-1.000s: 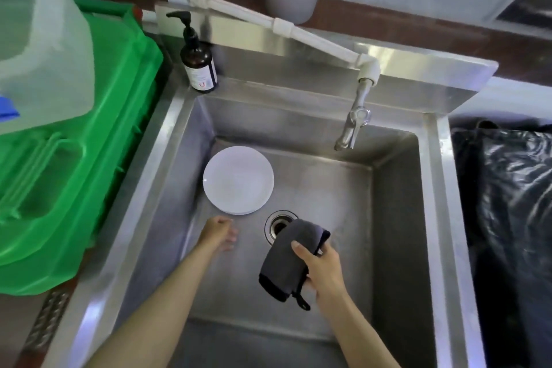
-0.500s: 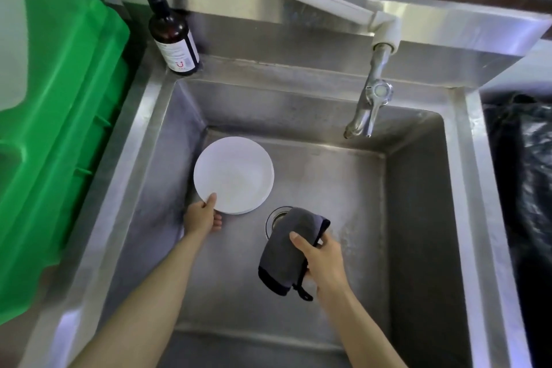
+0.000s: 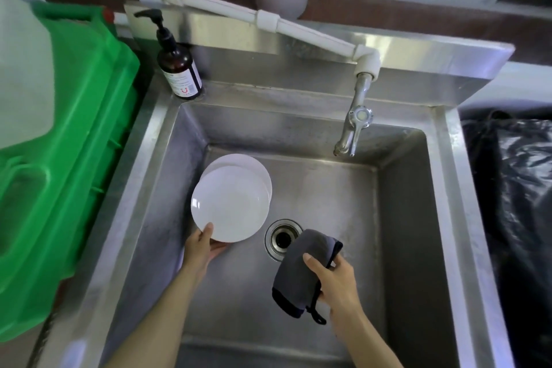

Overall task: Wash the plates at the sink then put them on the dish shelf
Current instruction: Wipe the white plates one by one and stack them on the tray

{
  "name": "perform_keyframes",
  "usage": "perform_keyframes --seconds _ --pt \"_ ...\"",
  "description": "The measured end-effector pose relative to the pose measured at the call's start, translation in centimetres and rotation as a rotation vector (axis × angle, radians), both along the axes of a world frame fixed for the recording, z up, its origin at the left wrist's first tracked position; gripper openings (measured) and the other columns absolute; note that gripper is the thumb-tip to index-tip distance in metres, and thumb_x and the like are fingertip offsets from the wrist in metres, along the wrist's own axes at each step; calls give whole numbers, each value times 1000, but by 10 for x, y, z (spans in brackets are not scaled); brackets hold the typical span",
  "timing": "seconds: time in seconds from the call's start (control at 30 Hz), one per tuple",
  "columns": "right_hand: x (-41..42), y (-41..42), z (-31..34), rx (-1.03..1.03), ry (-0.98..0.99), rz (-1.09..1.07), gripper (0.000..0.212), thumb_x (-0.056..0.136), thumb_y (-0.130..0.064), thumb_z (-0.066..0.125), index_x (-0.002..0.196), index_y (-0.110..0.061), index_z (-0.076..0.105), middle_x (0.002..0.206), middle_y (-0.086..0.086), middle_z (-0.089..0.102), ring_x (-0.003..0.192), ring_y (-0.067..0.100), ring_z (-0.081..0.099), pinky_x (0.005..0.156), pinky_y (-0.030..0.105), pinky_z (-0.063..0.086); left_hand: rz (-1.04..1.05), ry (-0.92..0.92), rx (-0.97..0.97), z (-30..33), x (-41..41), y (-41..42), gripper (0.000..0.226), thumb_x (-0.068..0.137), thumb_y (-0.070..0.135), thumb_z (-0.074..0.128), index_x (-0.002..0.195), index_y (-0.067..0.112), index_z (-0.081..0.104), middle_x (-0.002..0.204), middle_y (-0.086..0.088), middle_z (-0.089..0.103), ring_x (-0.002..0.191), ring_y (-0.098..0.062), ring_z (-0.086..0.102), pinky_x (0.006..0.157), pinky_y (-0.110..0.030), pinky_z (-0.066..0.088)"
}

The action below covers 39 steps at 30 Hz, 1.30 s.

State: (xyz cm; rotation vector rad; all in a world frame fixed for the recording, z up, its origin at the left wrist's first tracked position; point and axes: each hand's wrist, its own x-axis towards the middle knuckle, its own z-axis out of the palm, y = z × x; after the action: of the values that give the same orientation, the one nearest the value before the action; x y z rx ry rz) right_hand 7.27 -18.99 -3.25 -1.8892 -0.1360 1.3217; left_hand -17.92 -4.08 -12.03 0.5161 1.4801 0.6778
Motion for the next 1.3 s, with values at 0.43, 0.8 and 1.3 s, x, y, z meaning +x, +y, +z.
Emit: perform_keyframes --seconds 0.43,0.8,1.3 --pt "4 -67 96 22 -36 -64 41 88 -17 83 125 -10 68 112 6 76 108 31 70 96 54 59 -334 347 339 154 12 -5 21 108 21 54 117 5 65 106 -12 70 95 -32 69 53 -15 54" --pt "-15 -116 149 74 -44 -159 36 84 -13 86 117 -7 71 96 3 81 97 24 76 85 41 62 -692 661 649 250 32 -7 41 105 39 54 76 12 41 68 -9 53 65 -26 64 57 -37 37" --pt "-2 -130 196 157 -34 -196 26 88 -13 82 112 -11 73 95 1 81 98 23 75 88 43 61 -1099 1026 1116 325 68 -20 30 110 31 47 95 9 63 90 -16 72 82 -40 63 64 -38 26"
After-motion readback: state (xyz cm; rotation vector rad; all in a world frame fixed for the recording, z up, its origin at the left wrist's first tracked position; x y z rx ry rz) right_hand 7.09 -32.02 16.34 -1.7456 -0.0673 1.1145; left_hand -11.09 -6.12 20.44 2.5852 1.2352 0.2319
